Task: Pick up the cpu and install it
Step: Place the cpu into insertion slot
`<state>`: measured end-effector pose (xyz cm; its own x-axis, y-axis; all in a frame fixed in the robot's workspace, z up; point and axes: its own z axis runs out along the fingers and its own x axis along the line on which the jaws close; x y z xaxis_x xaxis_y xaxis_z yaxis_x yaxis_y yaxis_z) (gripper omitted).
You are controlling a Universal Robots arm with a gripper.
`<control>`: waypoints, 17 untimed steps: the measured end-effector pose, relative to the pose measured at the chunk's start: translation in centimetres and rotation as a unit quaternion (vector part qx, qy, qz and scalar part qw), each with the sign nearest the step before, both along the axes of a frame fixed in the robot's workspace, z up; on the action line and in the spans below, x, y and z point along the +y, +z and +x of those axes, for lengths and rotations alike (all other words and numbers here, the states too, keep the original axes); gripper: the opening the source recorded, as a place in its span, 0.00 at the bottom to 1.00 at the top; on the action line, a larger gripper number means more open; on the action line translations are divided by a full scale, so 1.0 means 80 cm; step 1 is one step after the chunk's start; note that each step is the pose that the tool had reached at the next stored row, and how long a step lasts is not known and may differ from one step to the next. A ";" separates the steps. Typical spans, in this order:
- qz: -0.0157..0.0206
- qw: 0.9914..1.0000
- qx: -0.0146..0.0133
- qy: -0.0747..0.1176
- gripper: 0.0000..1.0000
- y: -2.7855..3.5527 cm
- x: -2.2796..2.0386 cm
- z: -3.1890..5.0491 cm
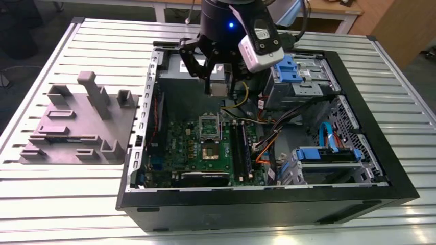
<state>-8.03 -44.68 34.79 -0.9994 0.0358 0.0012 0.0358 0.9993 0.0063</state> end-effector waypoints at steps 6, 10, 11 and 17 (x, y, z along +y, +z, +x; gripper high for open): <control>0.000 1.000 0.000 0.000 0.47 -0.0107 -0.0158 0.000; 0.000 1.000 0.000 0.000 0.47 -0.0197 -0.0243 0.002; 0.000 1.000 0.000 0.000 0.47 -0.0220 -0.0243 0.004; 0.000 1.000 0.000 0.000 0.47 -0.0356 -0.0249 0.010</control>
